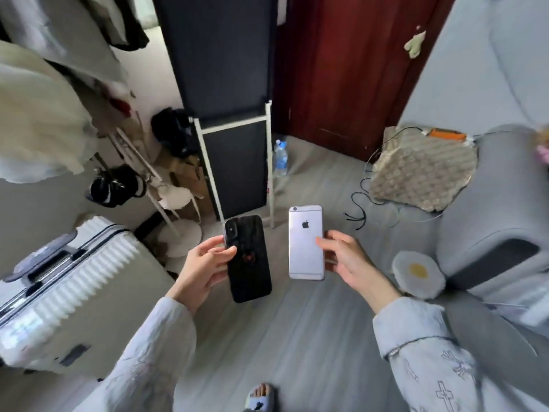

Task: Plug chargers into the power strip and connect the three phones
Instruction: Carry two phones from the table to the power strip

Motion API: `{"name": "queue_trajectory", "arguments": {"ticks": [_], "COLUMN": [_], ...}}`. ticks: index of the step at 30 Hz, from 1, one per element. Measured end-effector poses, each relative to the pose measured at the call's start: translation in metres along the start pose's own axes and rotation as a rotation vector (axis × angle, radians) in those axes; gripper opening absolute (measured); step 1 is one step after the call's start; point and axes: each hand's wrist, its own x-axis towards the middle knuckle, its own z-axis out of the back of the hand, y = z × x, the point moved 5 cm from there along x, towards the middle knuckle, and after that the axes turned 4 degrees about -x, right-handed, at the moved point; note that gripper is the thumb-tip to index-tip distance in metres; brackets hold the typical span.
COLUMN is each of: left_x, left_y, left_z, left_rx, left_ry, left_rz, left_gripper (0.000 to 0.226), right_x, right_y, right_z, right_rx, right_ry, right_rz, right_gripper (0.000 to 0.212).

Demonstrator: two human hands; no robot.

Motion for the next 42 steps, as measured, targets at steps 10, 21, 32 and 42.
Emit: {"name": "queue_trajectory", "arguments": {"ticks": [10, 21, 32, 42], "left_x": [0.192, 0.341, 0.52, 0.717], "left_y": [-0.015, 0.003, -0.024, -0.045], "left_z": [-0.217, -0.47, -0.598, -0.741], "left_rx": [0.149, 0.173, 0.195, 0.163], "left_ry": [0.222, 0.204, 0.18, 0.238], "left_rz": [0.124, 0.179, 0.192, 0.31], "left_gripper": [0.021, 0.021, 0.02, 0.02], "right_x": [0.138, 0.278, 0.449, 0.61], "right_y": [0.048, 0.123, 0.202, 0.269], "right_z": [0.193, 0.43, 0.553, 0.665], "right_rx": [0.166, 0.201, 0.218, 0.272], "right_ry": [-0.256, -0.344, -0.353, -0.492], "right_rz": [-0.012, -0.067, -0.078, -0.204], "right_gripper": [0.006, 0.011, 0.013, 0.031]}}
